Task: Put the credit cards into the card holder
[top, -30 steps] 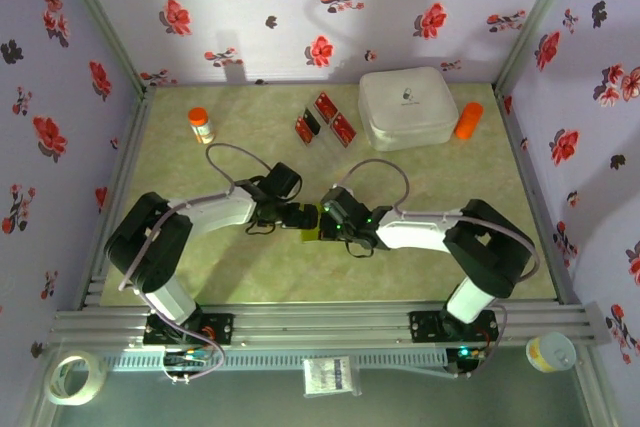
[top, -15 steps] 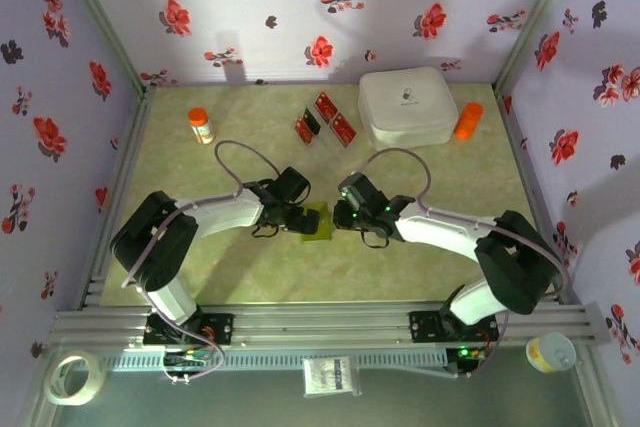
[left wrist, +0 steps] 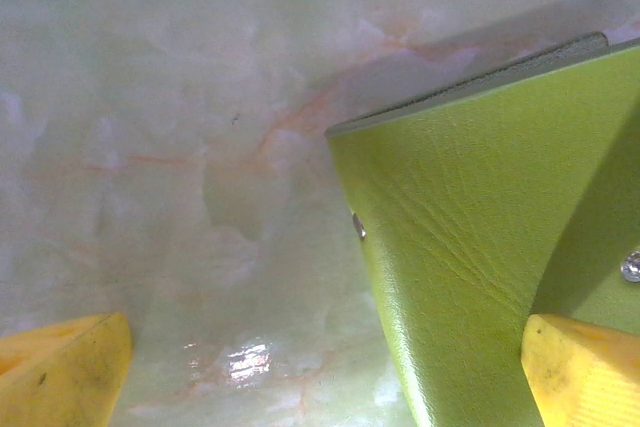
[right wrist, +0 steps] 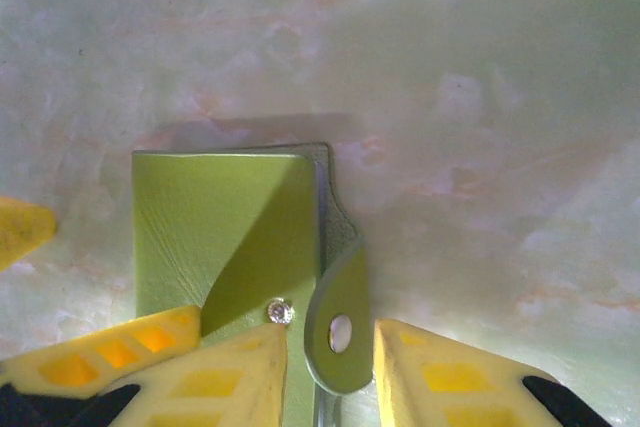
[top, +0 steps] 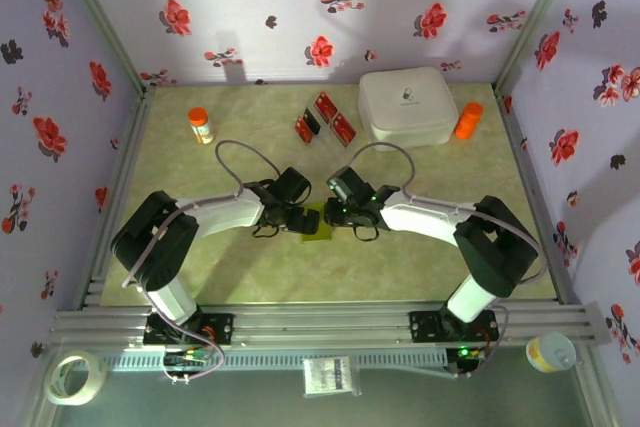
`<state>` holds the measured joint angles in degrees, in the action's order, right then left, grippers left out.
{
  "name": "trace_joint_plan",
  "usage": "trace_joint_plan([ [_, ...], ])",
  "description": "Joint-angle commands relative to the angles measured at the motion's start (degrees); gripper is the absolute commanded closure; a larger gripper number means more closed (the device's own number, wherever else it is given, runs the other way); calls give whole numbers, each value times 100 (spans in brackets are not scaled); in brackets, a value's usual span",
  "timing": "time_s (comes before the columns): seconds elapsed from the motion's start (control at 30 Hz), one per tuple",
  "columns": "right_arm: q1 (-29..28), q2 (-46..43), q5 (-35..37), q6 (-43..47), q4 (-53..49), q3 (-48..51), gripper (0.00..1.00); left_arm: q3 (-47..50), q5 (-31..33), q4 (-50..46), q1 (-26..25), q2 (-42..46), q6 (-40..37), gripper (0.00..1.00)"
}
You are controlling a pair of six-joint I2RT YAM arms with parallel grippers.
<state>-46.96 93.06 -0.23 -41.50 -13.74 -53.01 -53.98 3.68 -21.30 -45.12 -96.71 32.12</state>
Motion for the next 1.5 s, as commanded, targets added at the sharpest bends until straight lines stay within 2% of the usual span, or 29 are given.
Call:
trace_joint_plan([
  [0.0,18,177,21,206,-225,-257,70,28,347,-410,-14,-208,-144,0],
  [0.13,26,324,56,281,-321,-357,74,12,352,-410,-14,-208,-140,0],
  [0.53,146,282,7,256,-252,-207,100,27,350,-393,-14,-200,-138,0],
  [0.97,140,181,-614,-29,289,-120,100,72,344,-322,-15,-183,-106,0],
  [1.47,-125,853,-640,-96,442,-284,100,80,335,-287,-14,-164,-84,0],
])
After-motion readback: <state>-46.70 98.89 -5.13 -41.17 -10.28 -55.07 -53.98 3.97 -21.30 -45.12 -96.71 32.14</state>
